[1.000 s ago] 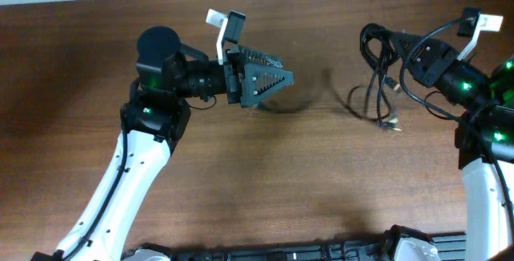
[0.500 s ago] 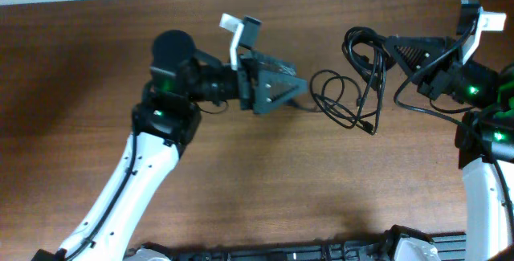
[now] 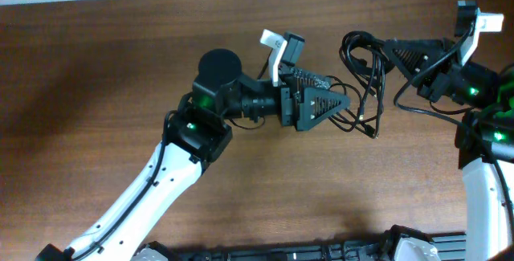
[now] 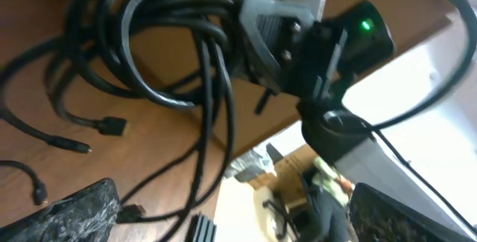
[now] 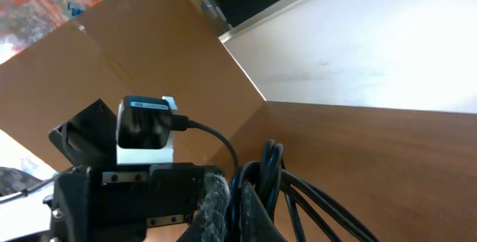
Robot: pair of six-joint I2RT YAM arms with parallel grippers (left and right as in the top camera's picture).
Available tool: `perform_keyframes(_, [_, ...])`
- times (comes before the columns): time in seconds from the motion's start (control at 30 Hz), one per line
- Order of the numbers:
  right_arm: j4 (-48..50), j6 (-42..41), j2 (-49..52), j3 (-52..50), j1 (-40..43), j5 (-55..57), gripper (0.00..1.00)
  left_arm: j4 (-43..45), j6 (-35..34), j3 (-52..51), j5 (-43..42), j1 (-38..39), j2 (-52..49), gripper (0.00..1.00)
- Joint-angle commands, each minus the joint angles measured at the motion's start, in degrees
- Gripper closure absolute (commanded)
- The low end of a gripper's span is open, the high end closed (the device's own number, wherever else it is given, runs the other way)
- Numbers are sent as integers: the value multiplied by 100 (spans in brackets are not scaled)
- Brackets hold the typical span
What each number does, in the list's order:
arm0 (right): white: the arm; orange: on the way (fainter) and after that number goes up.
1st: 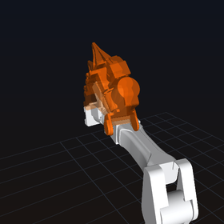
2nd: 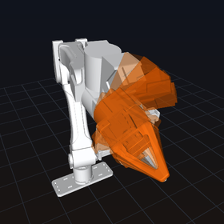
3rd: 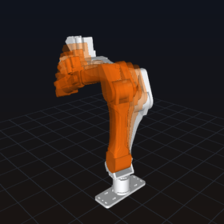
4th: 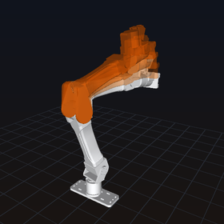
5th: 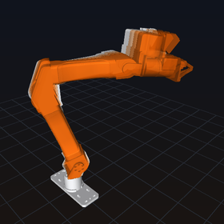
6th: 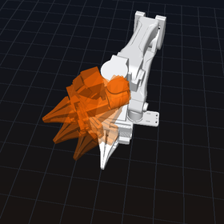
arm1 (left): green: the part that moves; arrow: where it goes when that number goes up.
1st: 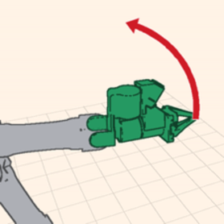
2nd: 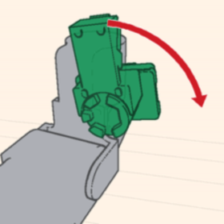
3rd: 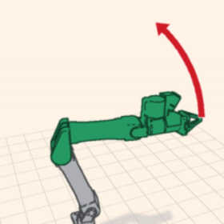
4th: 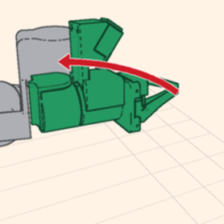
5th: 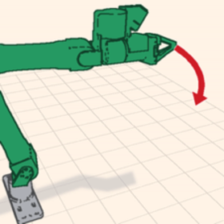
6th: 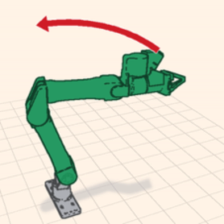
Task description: Untangle cables
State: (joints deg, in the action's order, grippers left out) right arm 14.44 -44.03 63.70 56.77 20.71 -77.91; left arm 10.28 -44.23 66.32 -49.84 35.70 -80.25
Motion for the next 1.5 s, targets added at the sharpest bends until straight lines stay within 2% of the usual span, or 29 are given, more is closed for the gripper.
perform_keyframes(0.0, [46, -581, -24, 52, 26, -120, 96, 11, -459, 48, 772, 72, 48, 1])
perform_keyframes(0.1, [46, -1259, -24, 52, 26, -94, 96, 42, -778, 48, 1008, 79, 48, 1])
perform_keyframes(0.27, [44, -2015, -24, 52, 26, -94, 96, 302, -911, 48, 1025, 234, 48, 1])
perform_keyframes(0.37, [44, -2103, -22, 52, 26, -92, 96, 448, -911, 48, 1027, 341, 48, 1])
perform_keyframes(0.57, [46, -2225, -22, 52, 26, 35, 96, 463, -914, 48, 1005, 544, 48, 10])
perform_keyframes(0.77, [114, -2540, -24, 52, 26, 50, 96, 439, -911, 48, 1047, 551, 48, 9])
perform_keyframes(1.0, [785, -3263, -24, 52, 26, 52, 96, 57, -914, 48, 1534, 551, 48, 7])
perform_keyframes(1.13, [855, -3298, -24, 52, 26, 31, 96, 323, -1198, 48, 1556, 551, 48, 8])
perform_keyframes(1.47, [857, -3451, -28, 52, 26, -98, 96, 402, -1191, 48, 2094, 555, 20, 11])
